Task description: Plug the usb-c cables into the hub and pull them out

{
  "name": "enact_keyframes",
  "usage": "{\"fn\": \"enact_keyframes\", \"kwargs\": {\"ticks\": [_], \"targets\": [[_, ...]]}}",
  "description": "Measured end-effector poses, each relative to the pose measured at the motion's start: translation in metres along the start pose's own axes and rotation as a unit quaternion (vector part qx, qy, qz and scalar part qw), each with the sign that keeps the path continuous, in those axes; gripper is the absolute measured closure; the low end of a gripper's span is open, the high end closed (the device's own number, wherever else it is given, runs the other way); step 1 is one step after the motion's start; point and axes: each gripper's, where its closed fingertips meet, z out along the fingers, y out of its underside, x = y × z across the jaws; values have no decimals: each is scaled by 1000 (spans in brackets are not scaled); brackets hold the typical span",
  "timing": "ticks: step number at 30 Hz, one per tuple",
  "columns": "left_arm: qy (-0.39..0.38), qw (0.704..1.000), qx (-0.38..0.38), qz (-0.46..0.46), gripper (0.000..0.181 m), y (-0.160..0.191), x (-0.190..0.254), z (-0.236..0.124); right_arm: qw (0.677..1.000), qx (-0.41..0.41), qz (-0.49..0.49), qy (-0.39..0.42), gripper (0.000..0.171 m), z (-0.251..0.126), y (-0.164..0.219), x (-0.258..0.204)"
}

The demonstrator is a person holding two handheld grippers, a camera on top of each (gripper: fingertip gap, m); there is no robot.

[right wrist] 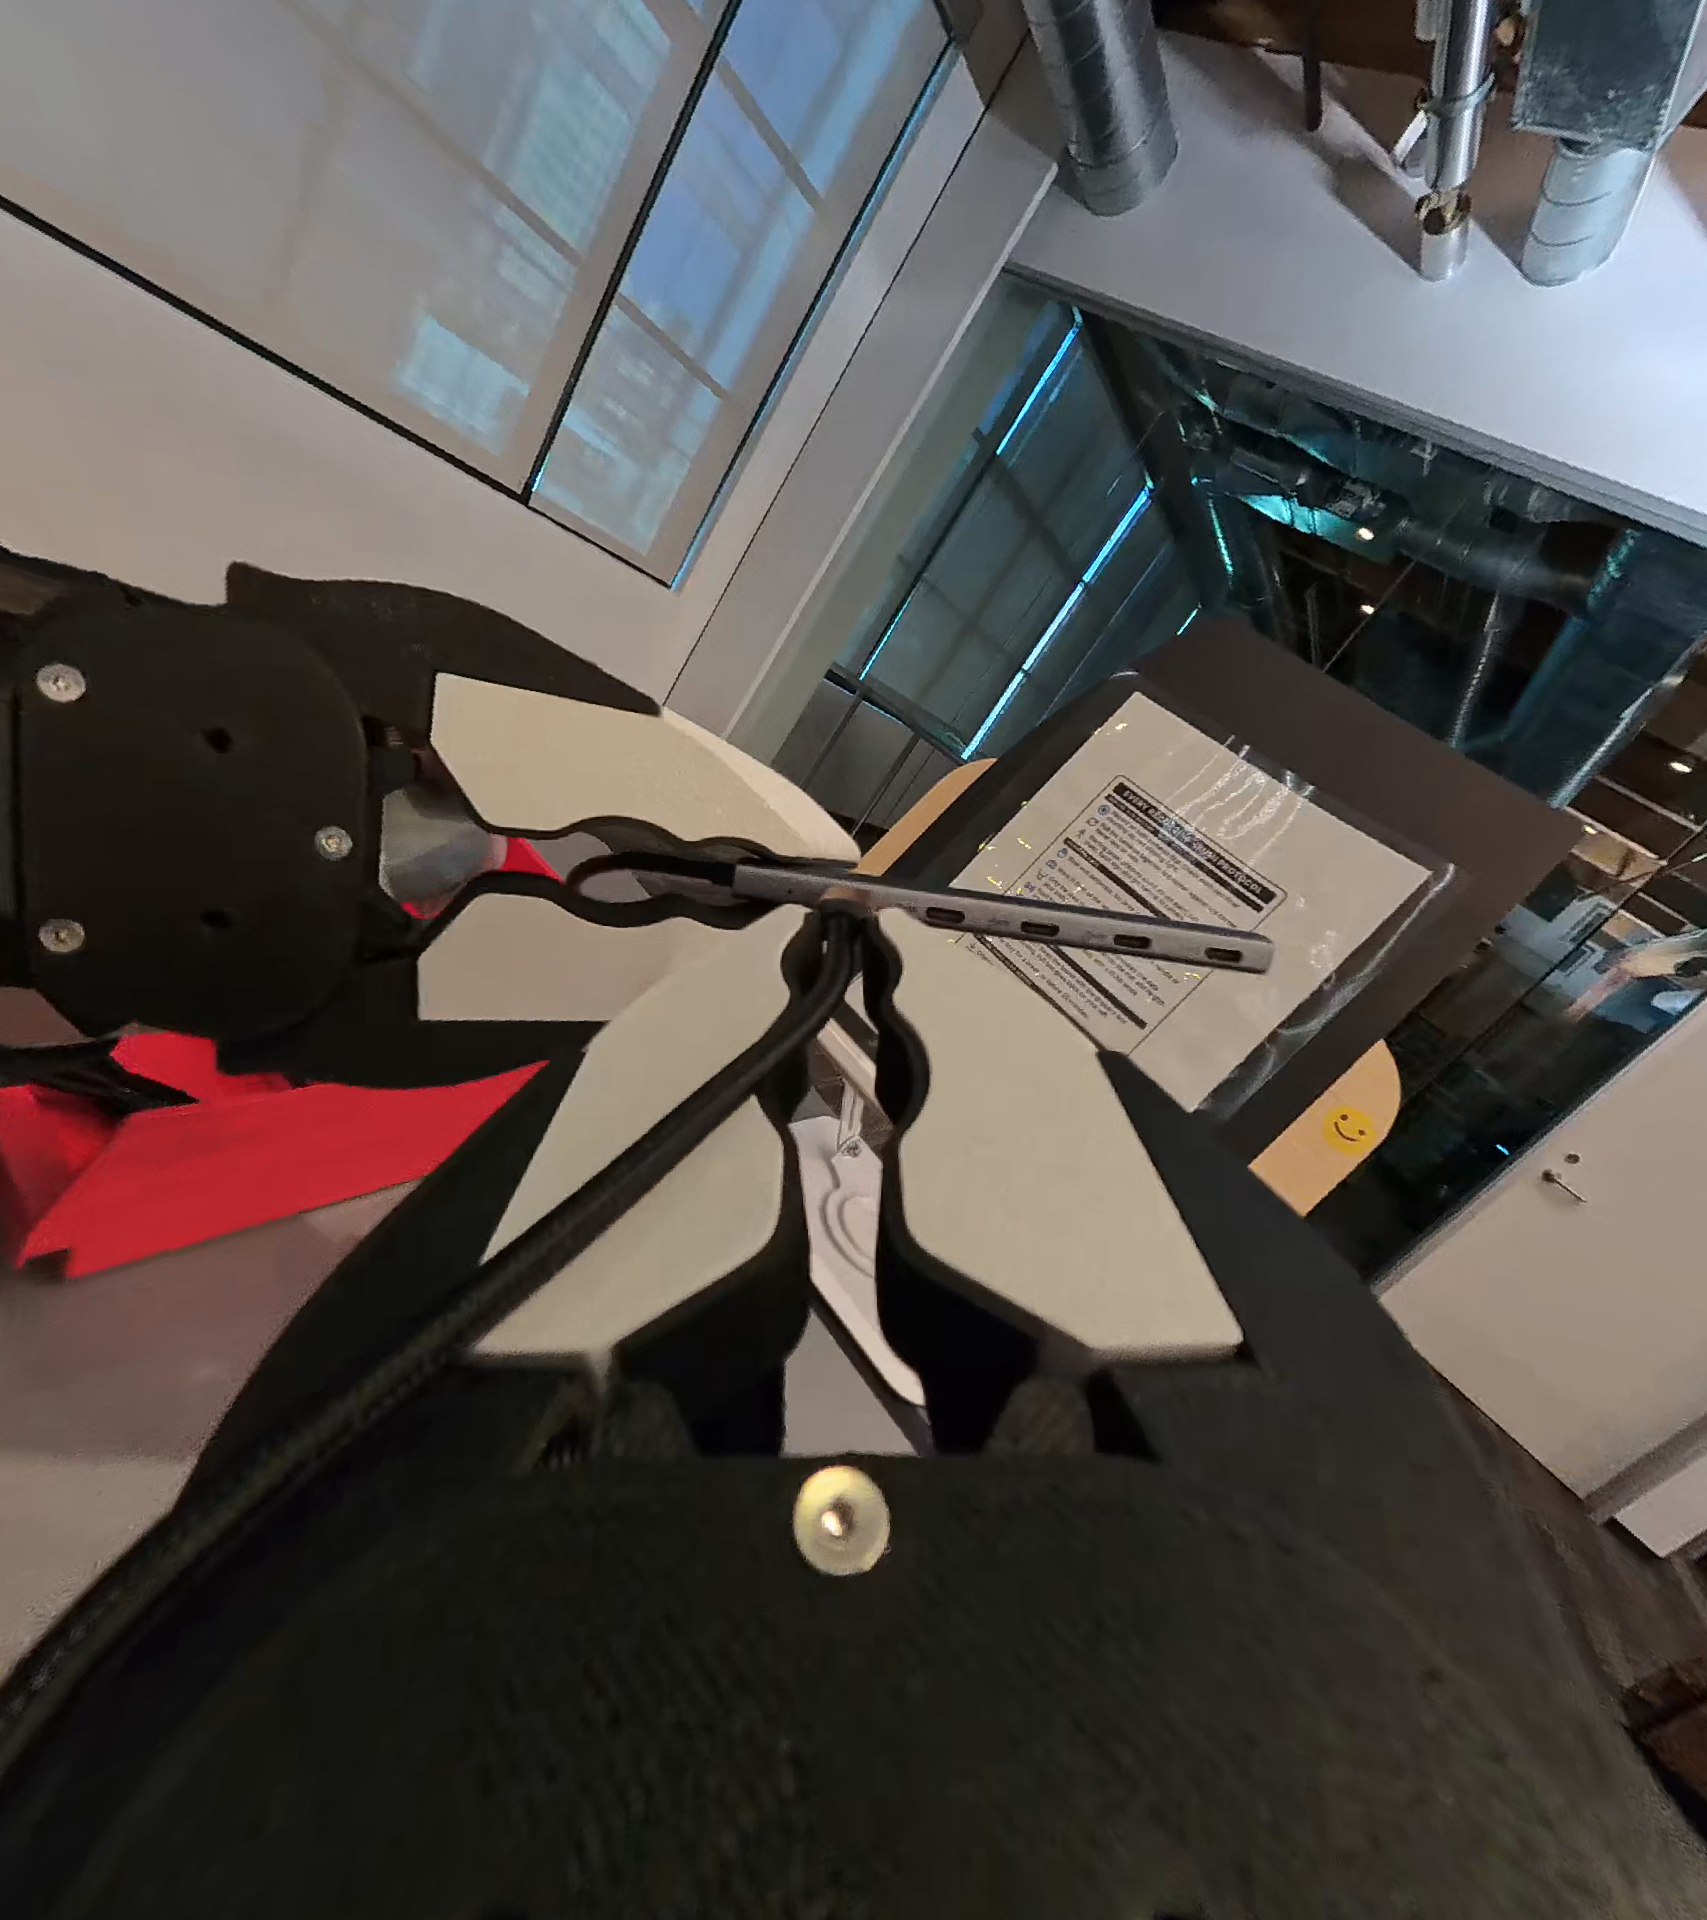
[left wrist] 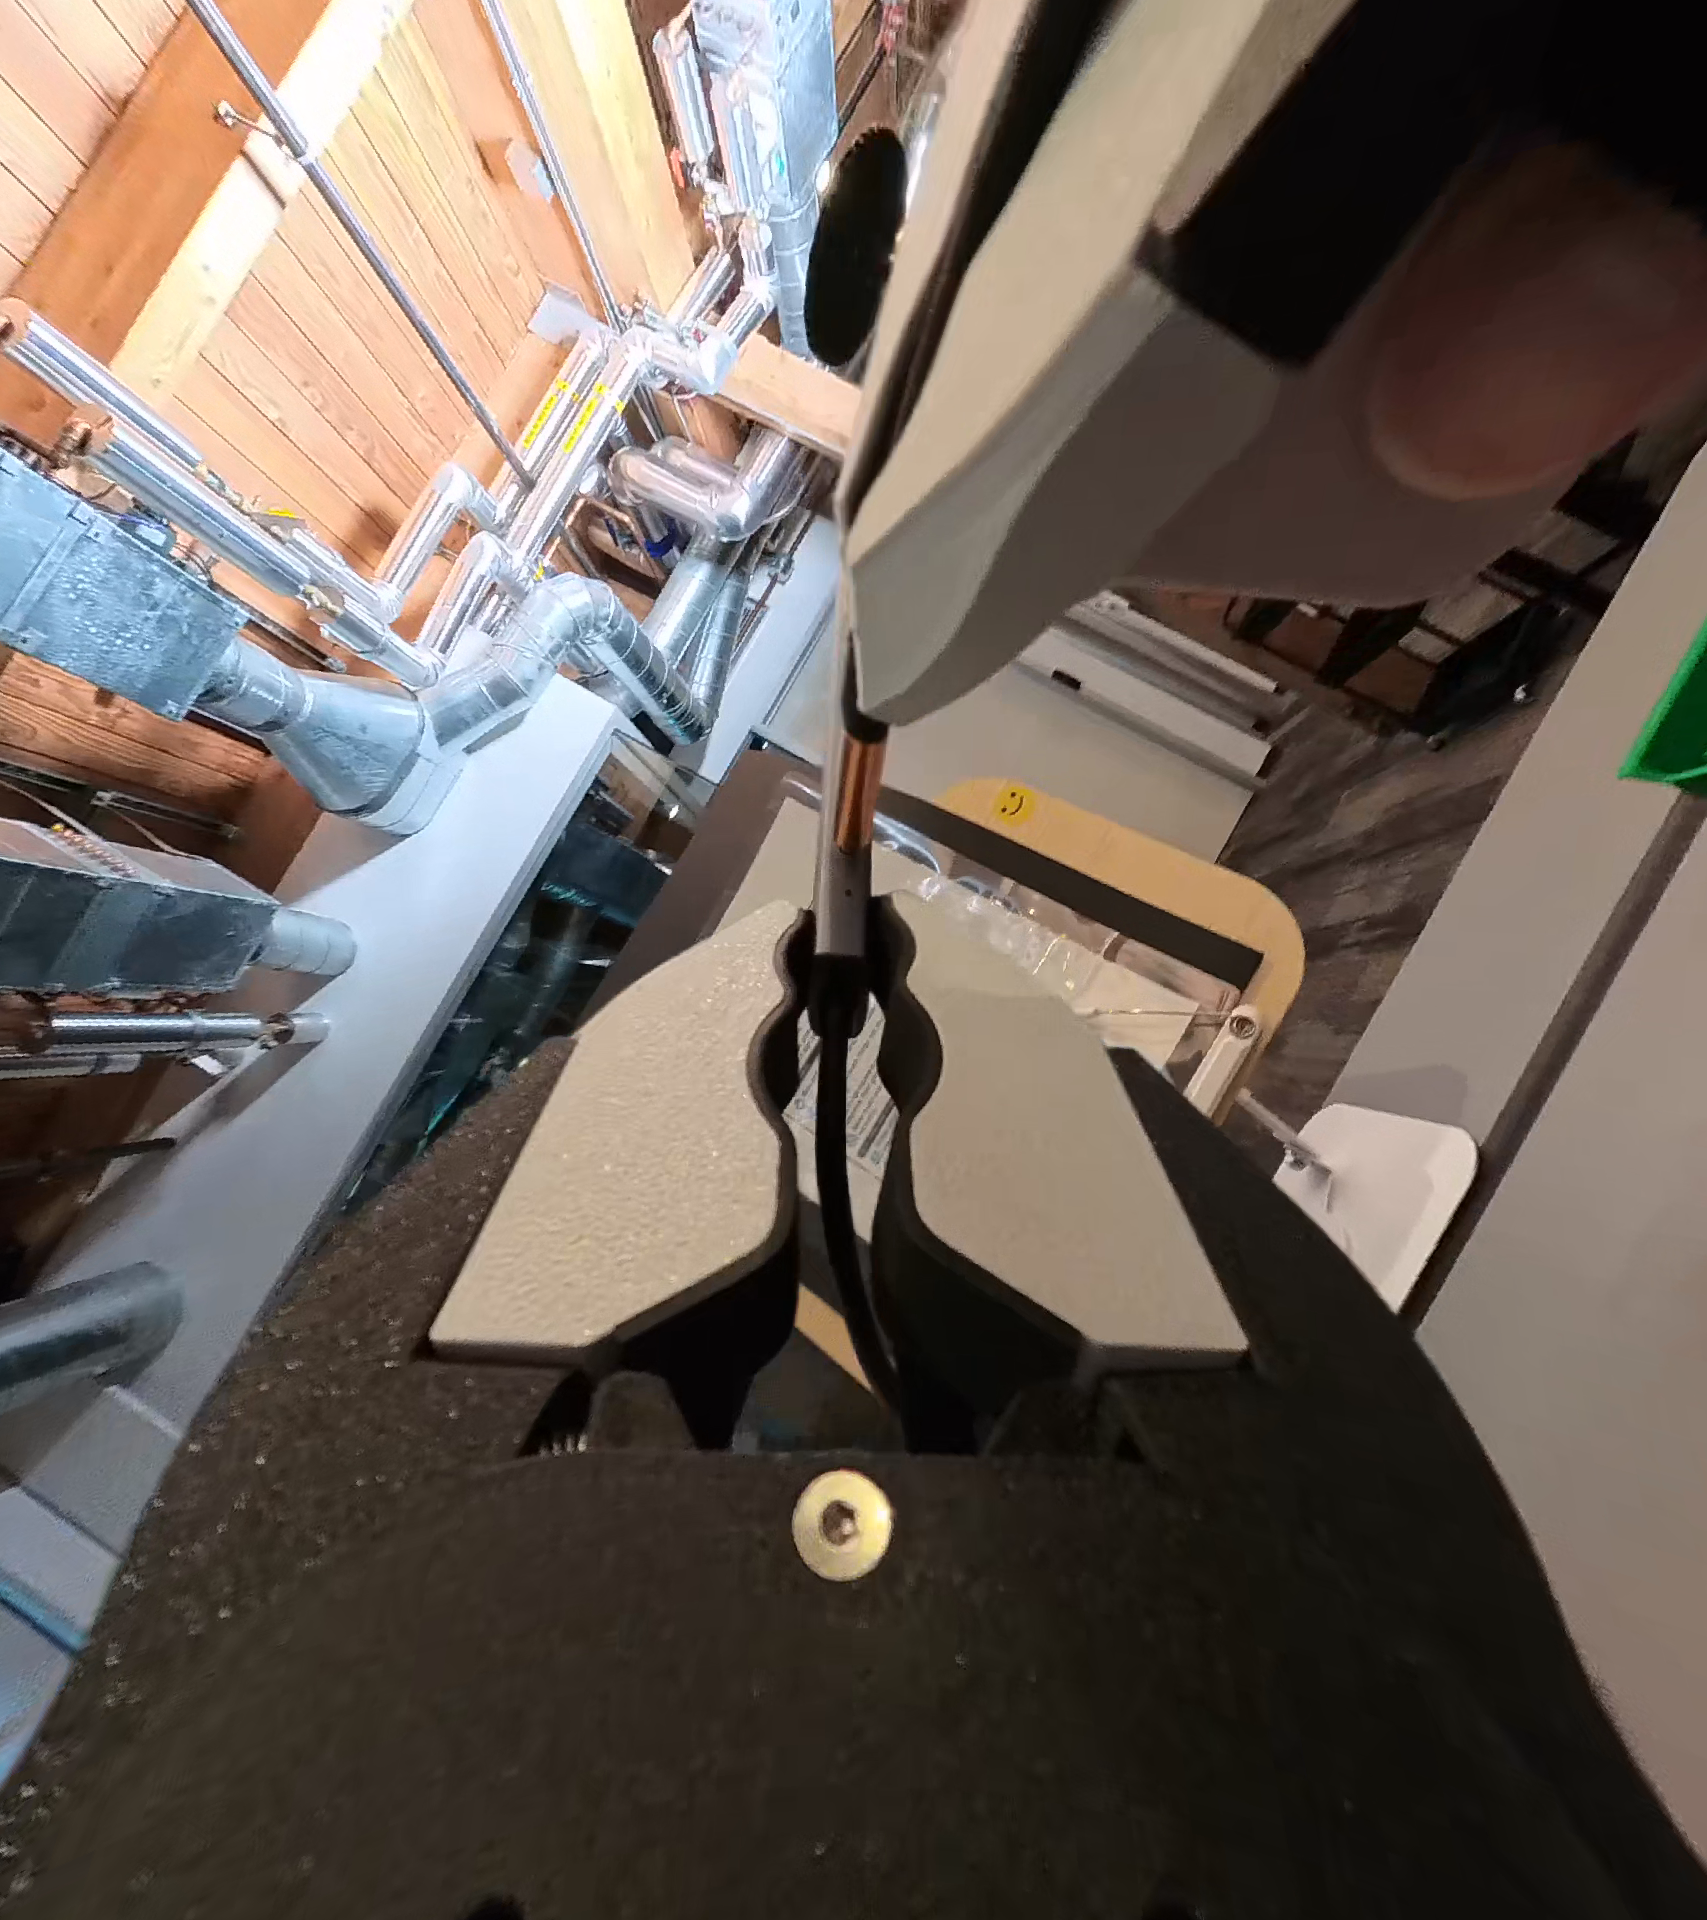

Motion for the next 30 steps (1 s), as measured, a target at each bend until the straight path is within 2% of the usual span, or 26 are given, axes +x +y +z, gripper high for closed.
{"fn": "enact_keyframes", "kwargs": {"ticks": [11,18,30], "targets": [[-13,999,39,-4,172,-10,-1,-4,999,4,-8,-33,164,-7,-4,-2],[3,996,87,-12,172,-26,1,-13,995,17,44,-90,164,-21,-10,0],[7,988,144,-57,171,-40,-3,-22,994,23,35,-102,164,-28,-20,-5]]}}
